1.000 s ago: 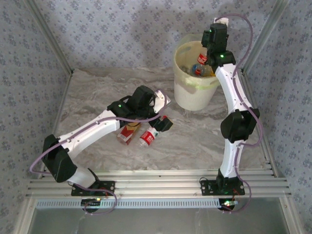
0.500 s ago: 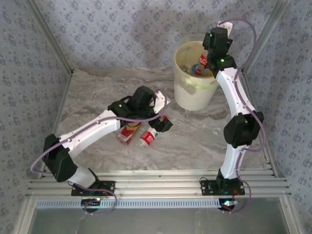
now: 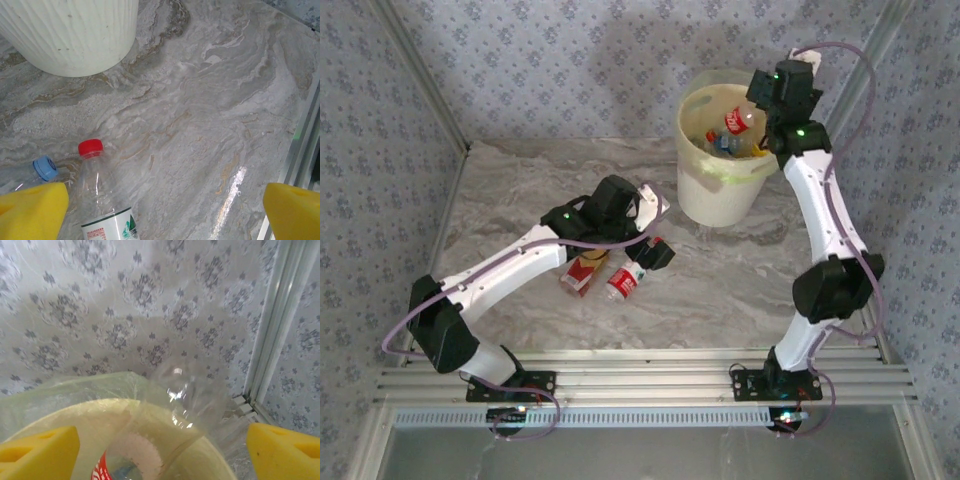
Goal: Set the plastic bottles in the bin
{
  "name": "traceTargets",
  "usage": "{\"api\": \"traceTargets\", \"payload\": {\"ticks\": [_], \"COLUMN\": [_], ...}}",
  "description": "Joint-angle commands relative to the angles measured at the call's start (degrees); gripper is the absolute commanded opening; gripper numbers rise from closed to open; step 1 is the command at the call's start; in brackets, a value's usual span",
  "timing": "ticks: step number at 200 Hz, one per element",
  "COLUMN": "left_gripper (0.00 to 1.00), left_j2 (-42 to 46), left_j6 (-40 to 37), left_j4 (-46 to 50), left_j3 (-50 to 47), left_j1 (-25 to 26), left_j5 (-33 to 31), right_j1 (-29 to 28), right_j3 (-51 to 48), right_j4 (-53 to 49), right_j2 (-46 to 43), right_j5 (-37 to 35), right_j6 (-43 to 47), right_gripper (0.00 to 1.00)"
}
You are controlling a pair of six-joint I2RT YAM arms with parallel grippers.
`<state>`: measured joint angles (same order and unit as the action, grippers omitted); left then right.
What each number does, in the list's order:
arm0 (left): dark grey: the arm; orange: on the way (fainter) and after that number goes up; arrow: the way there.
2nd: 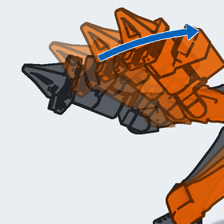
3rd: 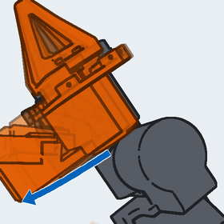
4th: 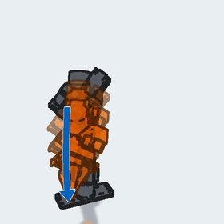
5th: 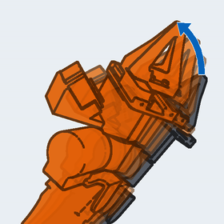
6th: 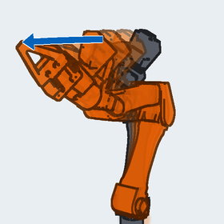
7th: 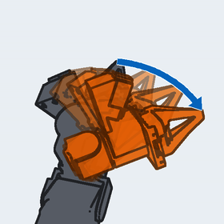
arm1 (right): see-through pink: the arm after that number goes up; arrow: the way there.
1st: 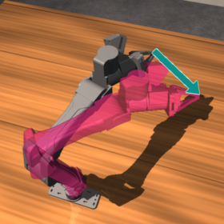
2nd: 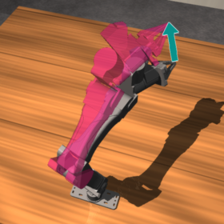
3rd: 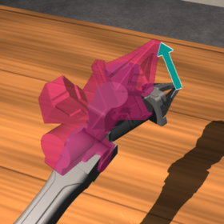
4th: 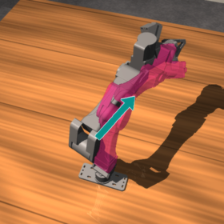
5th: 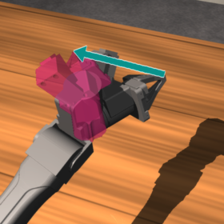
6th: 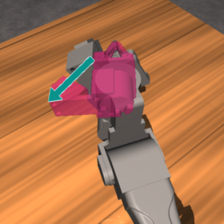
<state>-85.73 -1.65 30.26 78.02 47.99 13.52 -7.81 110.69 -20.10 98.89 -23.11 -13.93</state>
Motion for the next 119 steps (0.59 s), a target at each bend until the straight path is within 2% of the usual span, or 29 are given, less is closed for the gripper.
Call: {"api": "traceTargets", "payload": {"ticks": [1,53,85,119], "left_gripper": [1.00,1.00,1.00,1.00], "left_j2": [-0.6,-0.6,-0.5,-0.3], "left_j6": [0.7,0.2,0.7,5.1], "left_j4": [1.2,2.9,5.8,8.2], "left_j3": [2.4,3.2,4.5,3.5], "left_j1": [-0.3,-0.2,-0.2,-0.2], "left_j5": [0.6,-0.7,-2.3,-3.7], "right_j1": [0.1,-1.3,-1.7,-1.7], "right_j3": [-2.5,-16.3,-27.5,-39.6], "right_j4": [-2.7,-7.7,-11.3,-12.9], "right_j2": [-6.1,-22.0,-33.5,-43.6], "right_j5": [3.5,13.0,21.4,33.3], "right_j6": [0.1,-2.7,-7.8,-13.1], "right_gripper": [0.90,0.93,0.96,0.99]}}
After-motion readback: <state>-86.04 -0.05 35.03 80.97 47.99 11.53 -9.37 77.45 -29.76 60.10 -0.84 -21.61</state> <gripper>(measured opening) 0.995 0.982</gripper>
